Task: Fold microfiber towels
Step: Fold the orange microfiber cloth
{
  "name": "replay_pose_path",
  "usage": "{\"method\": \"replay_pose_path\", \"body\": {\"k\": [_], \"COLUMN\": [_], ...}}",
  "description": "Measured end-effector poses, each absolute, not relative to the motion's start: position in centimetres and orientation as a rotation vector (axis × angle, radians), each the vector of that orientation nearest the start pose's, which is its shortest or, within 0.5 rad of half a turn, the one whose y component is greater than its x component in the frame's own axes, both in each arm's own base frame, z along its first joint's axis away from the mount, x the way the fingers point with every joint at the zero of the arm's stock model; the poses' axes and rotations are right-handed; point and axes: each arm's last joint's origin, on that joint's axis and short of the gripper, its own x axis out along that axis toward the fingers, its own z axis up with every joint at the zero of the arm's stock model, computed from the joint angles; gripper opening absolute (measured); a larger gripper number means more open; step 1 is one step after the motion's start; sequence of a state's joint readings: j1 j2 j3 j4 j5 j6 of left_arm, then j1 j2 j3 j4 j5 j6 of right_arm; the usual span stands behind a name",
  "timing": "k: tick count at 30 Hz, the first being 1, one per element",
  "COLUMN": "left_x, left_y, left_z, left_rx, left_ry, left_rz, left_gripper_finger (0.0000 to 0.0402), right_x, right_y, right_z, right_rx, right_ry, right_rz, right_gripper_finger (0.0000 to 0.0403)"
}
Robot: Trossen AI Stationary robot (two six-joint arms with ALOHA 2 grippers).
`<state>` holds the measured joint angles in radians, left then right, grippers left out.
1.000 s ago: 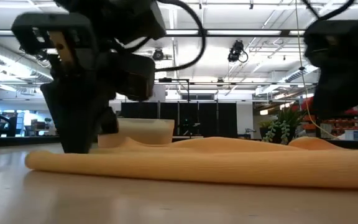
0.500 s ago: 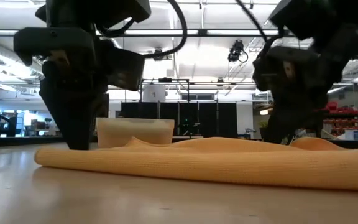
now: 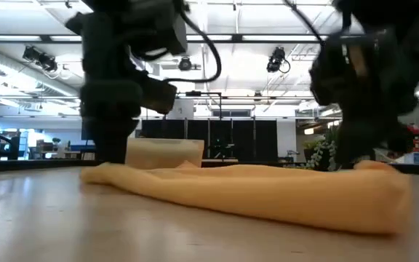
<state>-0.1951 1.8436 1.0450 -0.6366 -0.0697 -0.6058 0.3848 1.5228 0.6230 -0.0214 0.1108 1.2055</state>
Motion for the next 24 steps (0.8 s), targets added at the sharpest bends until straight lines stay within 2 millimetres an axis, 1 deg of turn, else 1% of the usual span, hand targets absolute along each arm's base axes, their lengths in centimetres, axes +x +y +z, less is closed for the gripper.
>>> {"method": "replay_pose_path", "body": {"k": [4, 5, 6, 8, 9, 12, 14, 16, 18, 20, 23, 24], "left_x": [30.3, 30.2, 30.3, 30.5, 30.5, 31.2, 31.8, 32.3, 32.6, 32.8, 32.8, 32.8], "left_y": [-3.7, -3.4, -3.2, -3.6, -4.0, -5.7, -6.9, -8.0, -9.0, -9.8, -10.5, -10.5], "left_z": [14.7, 15.4, 16.5, 18.3, 18.7, 18.9, 18.4, 17.2, 16.0, 15.2, 13.9, 13.7], "left_rx": [-0.273, -0.281, -0.298, -0.344, -0.363, -0.423, -0.469, -0.508, -0.548, -0.576, -0.589, -0.589], "left_ry": [1.376, 1.351, 1.286, 1.181, 1.153, 1.062, 1.022, 1.022, 1.025, 1.032, 1.064, 1.071], "left_rz": [0.416, 0.417, 0.414, 0.389, 0.376, 0.331, 0.322, 0.327, 0.336, 0.345, 0.361, 0.364], "left_gripper_finger": [0.0005, 0.0005, 0.0005, 0.0008, 0.0011, 0.0015, 0.0009, 0.0005, 0.0008, 0.0015, 0.0018, 0.0016], "right_x": [24.5, 24.6, 24.5, 24.3, 24.3, 24.7, 24.8, 25.1, 25.4, 25.5, 25.6, 25.7], "right_y": [10.1, 10.1, 10.0, 9.8, 9.7, 9.6, 9.3, 8.9, 8.5, 8.2, 8.1, 8.2], "right_z": [15.3, 15.9, 16.4, 16.9, 17.0, 16.6, 16.0, 16.0, 16.2, 16.0, 15.8, 15.7], "right_rx": [0.863, 0.855, 0.845, 0.805, 0.780, 0.721, 0.697, 0.703, 0.778, 0.849, 0.922, 0.960], "right_ry": [0.893, 0.872, 0.851, 0.824, 0.819, 0.824, 0.852, 0.847, 0.838, 0.864, 0.894, 0.891], "right_rz": [-0.208, -0.191, -0.183, -0.168, -0.161, -0.137, -0.145, -0.151, -0.183, -0.209, -0.223, -0.236], "right_gripper_finger": [0.0000, 0.0000, 0.0000, 0.0000, 0.0000, 0.0000, 0.0001, 0.0006, 0.0014, 0.0022, 0.0033, 0.0038]}}
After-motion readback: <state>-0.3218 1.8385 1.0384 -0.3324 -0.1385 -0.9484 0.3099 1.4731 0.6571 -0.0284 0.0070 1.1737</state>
